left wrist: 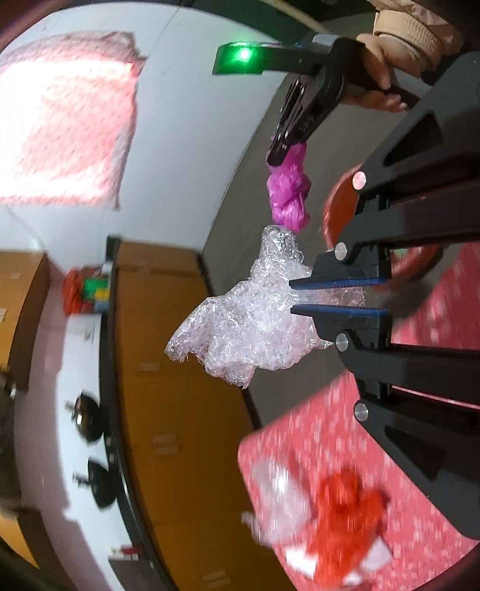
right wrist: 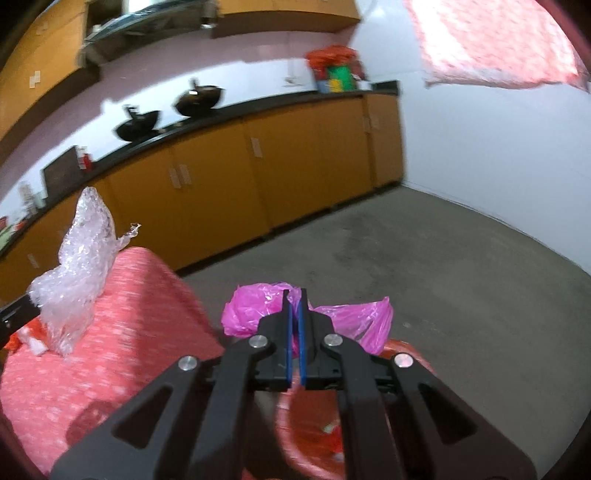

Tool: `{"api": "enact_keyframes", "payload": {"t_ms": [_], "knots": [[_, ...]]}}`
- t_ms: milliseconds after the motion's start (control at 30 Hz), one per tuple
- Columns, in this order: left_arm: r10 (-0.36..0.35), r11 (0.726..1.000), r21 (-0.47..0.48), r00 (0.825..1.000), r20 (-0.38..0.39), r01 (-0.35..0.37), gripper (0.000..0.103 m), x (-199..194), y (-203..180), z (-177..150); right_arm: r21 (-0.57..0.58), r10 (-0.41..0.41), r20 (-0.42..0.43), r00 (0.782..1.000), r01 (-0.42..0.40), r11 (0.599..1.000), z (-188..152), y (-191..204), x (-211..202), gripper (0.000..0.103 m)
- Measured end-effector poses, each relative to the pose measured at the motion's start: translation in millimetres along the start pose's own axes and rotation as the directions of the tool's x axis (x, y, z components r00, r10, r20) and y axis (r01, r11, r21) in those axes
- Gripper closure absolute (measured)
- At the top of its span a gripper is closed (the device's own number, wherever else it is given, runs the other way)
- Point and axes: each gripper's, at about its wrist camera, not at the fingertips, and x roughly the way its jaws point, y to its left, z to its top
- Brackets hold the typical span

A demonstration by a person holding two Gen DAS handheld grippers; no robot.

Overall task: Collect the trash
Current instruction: 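Carry both to the orange basket and open both tools over it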

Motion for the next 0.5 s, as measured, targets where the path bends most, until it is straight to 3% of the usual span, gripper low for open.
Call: {"api": "enact_keyframes", "payload": {"t_ms": [233,500], "knots": [[-0.09,0.994,0.044,0.99,-0.112,0.095,0.095,52,-61,-14,0.064,-0.089,-0.076,0.993,0.093,0.994,-28,-60,22,0.099],[-0.115,0.99,0.049,0.956,-0.269,0.133,0.095,105,-89,-38,0.106,-0.109,-0.15,0.983,0.126,0.986,-54,-92,47,0.099]]}}
